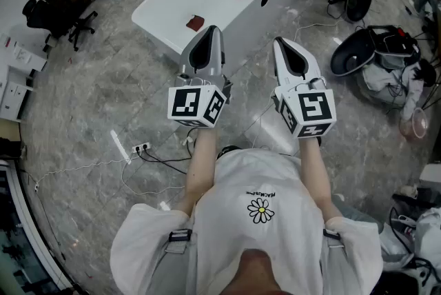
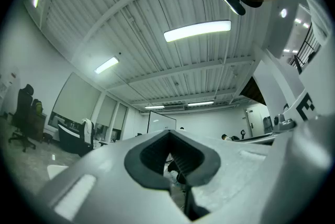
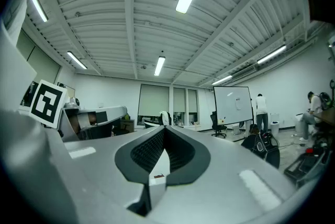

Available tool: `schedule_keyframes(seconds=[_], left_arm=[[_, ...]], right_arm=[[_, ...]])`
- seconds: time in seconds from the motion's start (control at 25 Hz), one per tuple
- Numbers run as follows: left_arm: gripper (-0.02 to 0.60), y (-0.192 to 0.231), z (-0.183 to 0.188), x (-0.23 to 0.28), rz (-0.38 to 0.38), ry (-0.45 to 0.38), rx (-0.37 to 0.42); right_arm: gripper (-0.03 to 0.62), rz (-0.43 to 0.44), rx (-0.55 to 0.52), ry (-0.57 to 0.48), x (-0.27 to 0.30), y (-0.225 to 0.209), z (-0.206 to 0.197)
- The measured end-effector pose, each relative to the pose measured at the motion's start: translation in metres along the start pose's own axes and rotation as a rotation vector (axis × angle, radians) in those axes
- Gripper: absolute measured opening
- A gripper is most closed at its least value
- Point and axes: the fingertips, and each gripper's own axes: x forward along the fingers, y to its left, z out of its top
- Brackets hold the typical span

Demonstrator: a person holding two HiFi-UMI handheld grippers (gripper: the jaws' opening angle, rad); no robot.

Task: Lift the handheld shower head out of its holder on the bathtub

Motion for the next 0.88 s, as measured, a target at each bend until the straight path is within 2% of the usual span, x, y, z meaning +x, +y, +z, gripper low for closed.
schedule_keyframes(seconds=[0.2,0.36,0.44,0.6,0.76,0.88], left_arm=[[0.0,-0.004,-0.004,0.006,-0.004,-0.012,-0.009],[0.0,-0.005,-0.008,0.009,0.001,-0.046,-0.071],[0.0,-0.008,-0.015,0.008,0.01,-0.03,-0.093],[0.0,-0.015,-0.022,0.0,0.016,0.025,-0.074],[0.0,-0.002,-0.032,0.003,0.043,0.057,-0.085],[0.0,0.003,-0.04,0.013,0.033,0.068,-0.083]], right_arm=[[0.018,-0.001,0.001,0.006,-0.002,-0.01,-0.002],[0.018,0.01,0.019,0.018,-0.001,-0.019,-0.008],[0.018,0.019,0.051,0.019,-0.002,-0.022,-0.011],[0.018,0.033,0.122,0.01,-0.003,-0.026,-0.022],[0.02,0.032,0.169,0.023,-0.001,-0.03,-0.035],[0.02,0.025,0.197,0.029,0.004,-0.039,-0.045]])
